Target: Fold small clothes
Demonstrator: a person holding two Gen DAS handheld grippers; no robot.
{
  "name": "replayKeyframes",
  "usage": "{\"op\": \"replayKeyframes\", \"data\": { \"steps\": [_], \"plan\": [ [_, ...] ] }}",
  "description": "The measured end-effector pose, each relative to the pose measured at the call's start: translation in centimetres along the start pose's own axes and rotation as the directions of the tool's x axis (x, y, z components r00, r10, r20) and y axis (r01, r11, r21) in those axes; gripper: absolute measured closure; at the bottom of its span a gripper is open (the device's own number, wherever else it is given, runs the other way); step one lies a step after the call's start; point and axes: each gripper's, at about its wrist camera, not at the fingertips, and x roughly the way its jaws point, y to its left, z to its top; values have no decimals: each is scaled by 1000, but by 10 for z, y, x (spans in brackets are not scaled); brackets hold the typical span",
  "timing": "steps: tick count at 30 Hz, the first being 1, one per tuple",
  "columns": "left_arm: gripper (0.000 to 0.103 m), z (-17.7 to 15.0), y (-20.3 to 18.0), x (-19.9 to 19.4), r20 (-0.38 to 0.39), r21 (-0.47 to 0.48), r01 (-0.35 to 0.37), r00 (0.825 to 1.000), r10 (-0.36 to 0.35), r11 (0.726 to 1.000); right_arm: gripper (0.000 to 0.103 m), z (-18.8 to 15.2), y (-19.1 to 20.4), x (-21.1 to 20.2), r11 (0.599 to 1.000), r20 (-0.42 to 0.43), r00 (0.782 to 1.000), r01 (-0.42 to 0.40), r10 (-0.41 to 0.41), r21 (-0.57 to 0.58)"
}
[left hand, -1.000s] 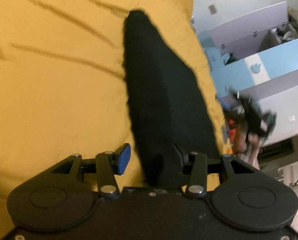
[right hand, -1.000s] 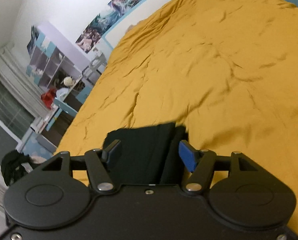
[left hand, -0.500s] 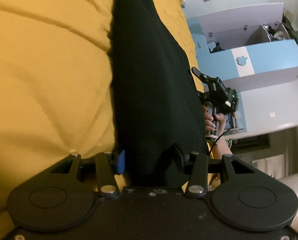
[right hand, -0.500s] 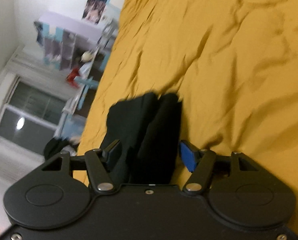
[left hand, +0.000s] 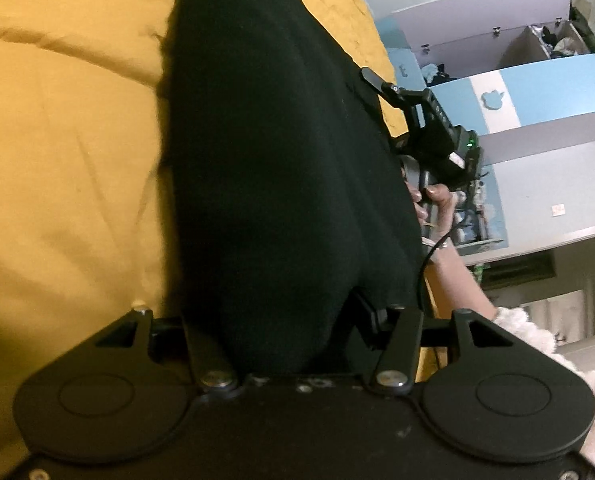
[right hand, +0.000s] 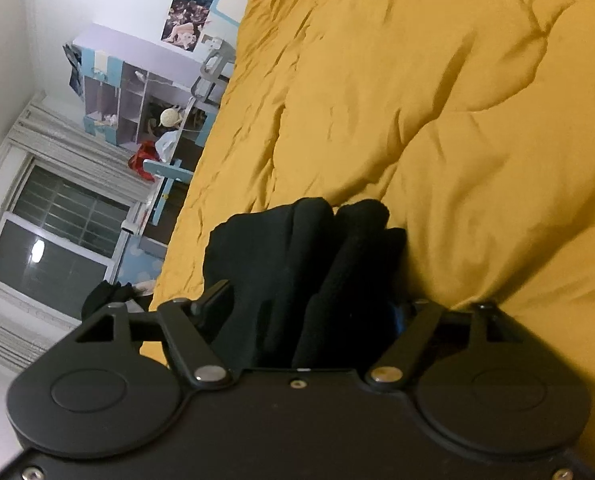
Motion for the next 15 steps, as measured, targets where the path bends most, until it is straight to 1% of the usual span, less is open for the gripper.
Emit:
{"op": "replayKeyframes", "data": {
  "steps": [3,5,6,7,8,10,13,15],
  "plan": [
    [49,-1,-4,1,10,-4,-14,1000,14,1000,30,4,0,1,999,5,999,34,-34,-1],
    [50,-4,-6,1,13,-5,-22,1000,22,1000,37,4,3,4,997,7,998,69,-69,-21],
    [51,-4,-8,1,13,-3,-27,1000,27,1000,46,4,4,4,995,6,995,98,-98,-30],
    [52,-5,-10,-1,14,0,-33,999,33,999,49,4,5,4,993,6,994,110,-110,-31],
    [54,-6,-12,-2,15,0,-41,999,41,999,51,4,4,4,993,10,994,112,-112,-26],
    [59,-7,-14,-2,21,3,-53,998,53,999,59,4,5,2,992,23,992,122,-122,-22],
    [65,-10,-16,-2,31,12,-64,997,64,998,62,3,7,-1,991,36,990,135,-134,-20],
    [71,-10,-16,-2,37,7,-65,997,65,998,64,3,9,-2,990,45,989,143,-142,-20]
  ]
}}
